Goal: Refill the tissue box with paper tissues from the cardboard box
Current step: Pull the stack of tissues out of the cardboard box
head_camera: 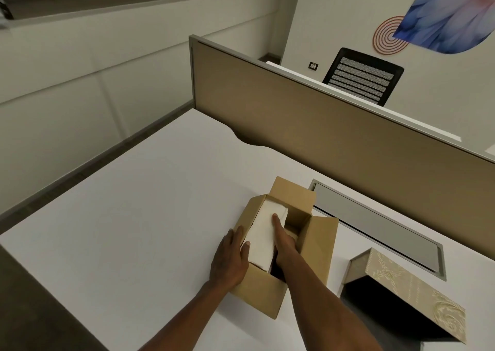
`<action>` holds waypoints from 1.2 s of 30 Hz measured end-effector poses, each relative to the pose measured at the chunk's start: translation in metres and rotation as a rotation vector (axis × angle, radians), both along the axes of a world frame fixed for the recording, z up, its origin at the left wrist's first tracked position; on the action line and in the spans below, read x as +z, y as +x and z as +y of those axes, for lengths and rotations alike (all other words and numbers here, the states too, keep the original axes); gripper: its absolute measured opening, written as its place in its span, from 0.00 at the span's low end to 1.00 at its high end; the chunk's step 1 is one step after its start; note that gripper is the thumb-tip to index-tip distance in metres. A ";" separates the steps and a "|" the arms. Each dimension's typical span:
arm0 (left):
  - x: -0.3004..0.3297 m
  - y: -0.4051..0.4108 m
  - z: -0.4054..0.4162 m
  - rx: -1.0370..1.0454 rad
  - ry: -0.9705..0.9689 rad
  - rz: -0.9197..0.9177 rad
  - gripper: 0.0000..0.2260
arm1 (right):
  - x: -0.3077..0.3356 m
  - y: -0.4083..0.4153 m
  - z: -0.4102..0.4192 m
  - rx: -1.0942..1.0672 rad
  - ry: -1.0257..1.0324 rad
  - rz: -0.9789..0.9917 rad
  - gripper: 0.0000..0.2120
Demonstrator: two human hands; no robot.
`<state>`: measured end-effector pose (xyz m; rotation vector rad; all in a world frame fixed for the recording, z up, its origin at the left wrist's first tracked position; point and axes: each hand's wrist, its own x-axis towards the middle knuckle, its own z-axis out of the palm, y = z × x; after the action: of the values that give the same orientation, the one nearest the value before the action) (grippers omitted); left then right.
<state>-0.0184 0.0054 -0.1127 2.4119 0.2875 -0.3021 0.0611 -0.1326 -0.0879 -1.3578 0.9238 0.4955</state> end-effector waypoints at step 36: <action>0.028 0.014 0.003 -0.140 -0.124 0.305 0.38 | 0.008 0.003 0.004 0.000 -0.094 0.057 0.41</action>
<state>-0.0044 0.0080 -0.0845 2.2635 0.2273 -0.7333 0.0643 -0.1286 -0.0803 -1.4351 1.0040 0.4984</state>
